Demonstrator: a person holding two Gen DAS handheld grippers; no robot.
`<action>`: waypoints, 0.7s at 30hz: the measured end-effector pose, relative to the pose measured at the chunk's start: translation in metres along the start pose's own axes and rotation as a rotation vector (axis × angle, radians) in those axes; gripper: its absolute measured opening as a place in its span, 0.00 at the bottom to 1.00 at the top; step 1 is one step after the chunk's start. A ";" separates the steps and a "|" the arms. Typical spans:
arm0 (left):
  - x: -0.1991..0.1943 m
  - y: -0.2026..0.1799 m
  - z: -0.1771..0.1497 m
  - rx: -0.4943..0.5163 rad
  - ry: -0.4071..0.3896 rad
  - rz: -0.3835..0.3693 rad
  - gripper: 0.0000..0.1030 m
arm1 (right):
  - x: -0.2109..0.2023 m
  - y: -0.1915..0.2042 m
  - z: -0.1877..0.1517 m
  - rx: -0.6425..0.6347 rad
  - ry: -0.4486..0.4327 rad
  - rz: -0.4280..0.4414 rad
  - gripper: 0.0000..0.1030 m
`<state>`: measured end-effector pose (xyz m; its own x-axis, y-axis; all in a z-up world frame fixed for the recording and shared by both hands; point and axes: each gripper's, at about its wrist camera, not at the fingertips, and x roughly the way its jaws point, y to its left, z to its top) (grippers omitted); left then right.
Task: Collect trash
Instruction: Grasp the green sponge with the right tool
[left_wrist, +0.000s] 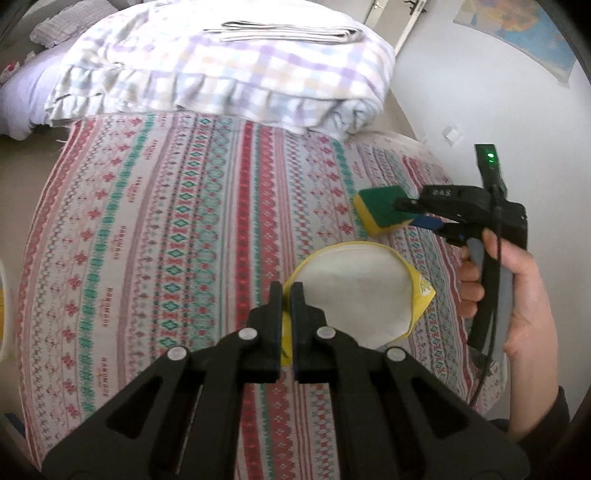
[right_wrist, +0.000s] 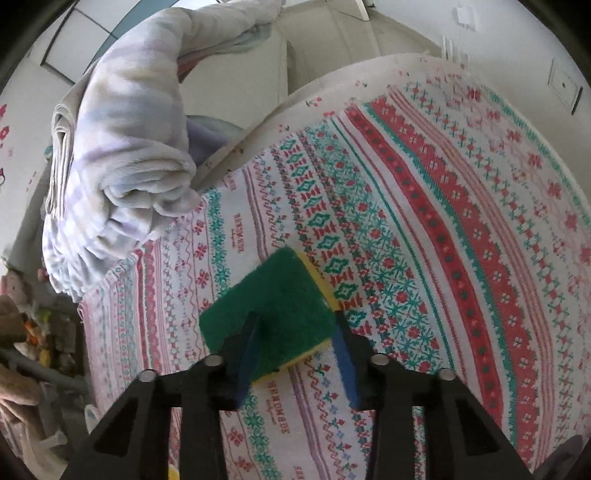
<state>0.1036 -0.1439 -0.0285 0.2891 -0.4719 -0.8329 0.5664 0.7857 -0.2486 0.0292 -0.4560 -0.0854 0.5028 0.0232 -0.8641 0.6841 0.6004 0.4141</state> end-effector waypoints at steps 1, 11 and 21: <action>0.000 0.001 0.001 -0.006 0.000 -0.001 0.04 | -0.005 0.003 0.000 -0.014 -0.015 0.001 0.26; -0.015 0.025 0.007 -0.067 -0.038 0.029 0.04 | -0.035 0.039 -0.009 -0.095 -0.061 0.088 0.15; -0.041 0.076 0.012 -0.193 -0.092 0.078 0.04 | -0.058 0.093 -0.035 -0.222 -0.088 0.197 0.14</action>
<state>0.1446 -0.0695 -0.0071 0.4008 -0.4340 -0.8068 0.3840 0.8792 -0.2822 0.0450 -0.3733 -0.0074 0.6651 0.0931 -0.7409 0.4411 0.7516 0.4904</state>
